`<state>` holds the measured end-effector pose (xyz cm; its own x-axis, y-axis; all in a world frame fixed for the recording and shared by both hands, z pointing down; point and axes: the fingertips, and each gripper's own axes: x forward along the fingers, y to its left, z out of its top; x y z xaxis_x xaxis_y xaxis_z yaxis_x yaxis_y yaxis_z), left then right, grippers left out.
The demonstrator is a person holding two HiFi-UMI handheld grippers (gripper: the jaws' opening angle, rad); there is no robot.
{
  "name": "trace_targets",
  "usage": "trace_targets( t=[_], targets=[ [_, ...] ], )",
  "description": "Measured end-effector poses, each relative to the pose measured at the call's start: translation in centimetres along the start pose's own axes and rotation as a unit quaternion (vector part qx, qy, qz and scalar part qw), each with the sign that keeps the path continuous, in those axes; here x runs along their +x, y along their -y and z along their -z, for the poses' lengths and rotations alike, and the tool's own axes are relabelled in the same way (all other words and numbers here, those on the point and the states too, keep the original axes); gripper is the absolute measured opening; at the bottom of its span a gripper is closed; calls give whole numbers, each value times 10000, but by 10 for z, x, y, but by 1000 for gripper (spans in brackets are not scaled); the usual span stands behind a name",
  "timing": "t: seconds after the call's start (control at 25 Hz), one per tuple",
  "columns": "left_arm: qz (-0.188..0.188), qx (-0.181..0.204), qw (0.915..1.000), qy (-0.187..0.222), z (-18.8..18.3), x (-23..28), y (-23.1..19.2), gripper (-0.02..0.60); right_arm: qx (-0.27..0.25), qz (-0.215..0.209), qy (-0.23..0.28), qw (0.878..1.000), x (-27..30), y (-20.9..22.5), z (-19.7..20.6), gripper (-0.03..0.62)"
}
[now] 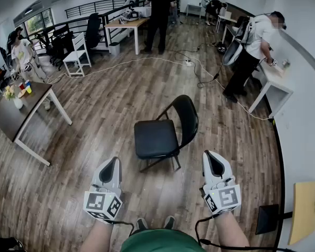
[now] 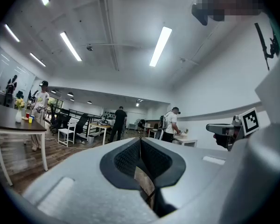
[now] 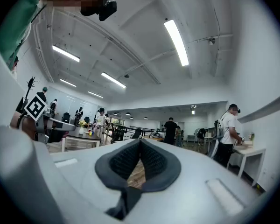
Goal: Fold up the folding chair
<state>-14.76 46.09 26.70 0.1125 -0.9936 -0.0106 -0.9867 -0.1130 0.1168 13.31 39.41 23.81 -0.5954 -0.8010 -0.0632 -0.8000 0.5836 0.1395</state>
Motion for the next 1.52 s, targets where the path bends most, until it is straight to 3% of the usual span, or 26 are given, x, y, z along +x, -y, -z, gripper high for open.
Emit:
trace_targets(
  t=[0.24,0.48,1.0,1.32,1.52],
  targets=[
    [-51,49,10000,5,4,7,14,11,132,-81,47,9999,-2,15,9,3],
    [-218,116,9997,-29,6,12,27,11,681,-68,62,9976,-7,44,23,3],
    [-626,175,9979,-24,15,10,42,12,821,-218,-100,9963,-8,82,51,3],
    [-529,9,9985,-106,28,61,27,11,883,-55,-246,9958,26,105,68,3],
    [-384,180,9990,-159,36,113,1,11,792,146,-381,9960,68,117,78,3]
  ],
)
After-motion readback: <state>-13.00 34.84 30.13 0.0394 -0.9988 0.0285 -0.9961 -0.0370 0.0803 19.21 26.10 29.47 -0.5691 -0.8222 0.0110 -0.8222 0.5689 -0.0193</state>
